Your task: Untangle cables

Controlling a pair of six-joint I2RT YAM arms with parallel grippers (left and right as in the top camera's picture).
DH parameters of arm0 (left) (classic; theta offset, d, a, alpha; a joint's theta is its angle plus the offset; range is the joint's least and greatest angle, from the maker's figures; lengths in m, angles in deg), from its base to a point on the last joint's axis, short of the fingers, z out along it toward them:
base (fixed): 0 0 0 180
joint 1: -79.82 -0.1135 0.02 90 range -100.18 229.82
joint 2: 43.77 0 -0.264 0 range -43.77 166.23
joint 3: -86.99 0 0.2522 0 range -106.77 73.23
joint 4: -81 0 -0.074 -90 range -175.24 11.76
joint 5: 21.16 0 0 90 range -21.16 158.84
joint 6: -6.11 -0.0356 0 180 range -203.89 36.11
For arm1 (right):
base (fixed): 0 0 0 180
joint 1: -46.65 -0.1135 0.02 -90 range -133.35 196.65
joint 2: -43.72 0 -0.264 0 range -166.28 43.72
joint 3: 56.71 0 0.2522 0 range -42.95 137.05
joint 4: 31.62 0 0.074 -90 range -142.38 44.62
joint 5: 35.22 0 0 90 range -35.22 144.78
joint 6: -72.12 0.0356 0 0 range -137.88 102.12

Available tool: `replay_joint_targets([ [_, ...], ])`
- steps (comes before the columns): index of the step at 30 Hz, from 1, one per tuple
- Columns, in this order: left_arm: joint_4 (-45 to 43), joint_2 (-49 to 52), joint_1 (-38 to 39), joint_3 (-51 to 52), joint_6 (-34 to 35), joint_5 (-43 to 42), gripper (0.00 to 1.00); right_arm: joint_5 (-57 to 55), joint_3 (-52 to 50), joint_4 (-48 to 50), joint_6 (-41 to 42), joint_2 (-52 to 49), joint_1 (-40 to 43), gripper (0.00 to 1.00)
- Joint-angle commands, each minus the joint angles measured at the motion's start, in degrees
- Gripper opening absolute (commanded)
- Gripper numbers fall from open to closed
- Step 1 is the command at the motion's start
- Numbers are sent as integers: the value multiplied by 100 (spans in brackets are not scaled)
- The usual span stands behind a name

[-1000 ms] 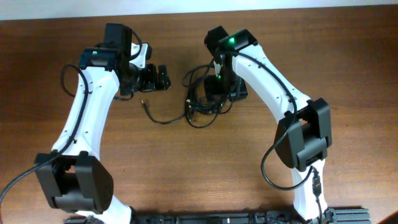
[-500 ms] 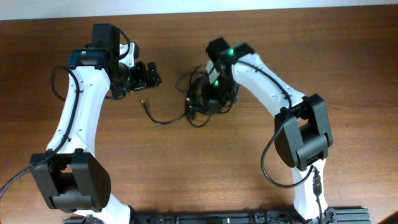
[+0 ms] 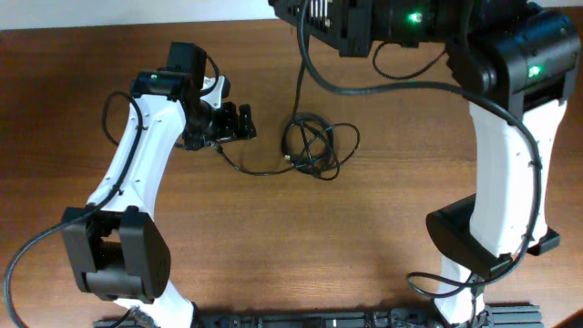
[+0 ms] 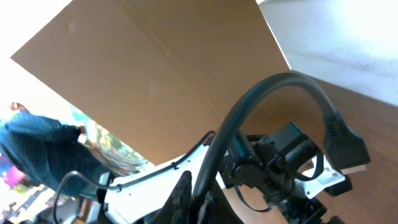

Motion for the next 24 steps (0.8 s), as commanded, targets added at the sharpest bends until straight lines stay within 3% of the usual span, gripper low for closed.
replay_joint_targets([
  [1, 26, 20, -4, 57, -138, -46, 99, 175, 48, 1351, 1860, -31, 151, 4],
  [3, 31, 20, -4, 57, -166, -48, 99, 649, 48, 3158, 3423, -31, 328, 4],
  [4, 31, 20, -4, 57, -166, -46, 99, 796, 48, 4763, 4675, -31, 505, 4],
  [6, 24, 20, -4, 57, -164, -46, 99, 787, 48, 6207, 5650, -31, 833, 4],
  [10, 26, 20, -4, 57, -164, -46, 99, 988, 48, 6284, 6557, -33, 1381, 4],
  [12, 17, 20, -4, 57, -168, -269, 99, 1311, 46, 6282, 6551, -33, 1528, 4],
  [13, -42, 17, -4, 55, -382, -713, 99, 1486, 26, 6266, 6376, -50, 1526, 4],
  [14, -140, 17, -4, 52, -1032, -1635, 100, 1687, 13, 6218, 6210, -57, 1526, 4],
  [17, -195, 7, -26, 37, -3152, -5202, 99, 2079, -149, 5768, 6137, -66, 1517, 4],
  [18, -219, 0, -31, 37, -3442, -5821, 99, 2079, -197, 5558, 6135, -66, 1517, 4],
  [24, -575, -271, -39, -33, -3617, -6369, 99, 2092, -326, 5184, 6133, -68, 1517, 4],
])
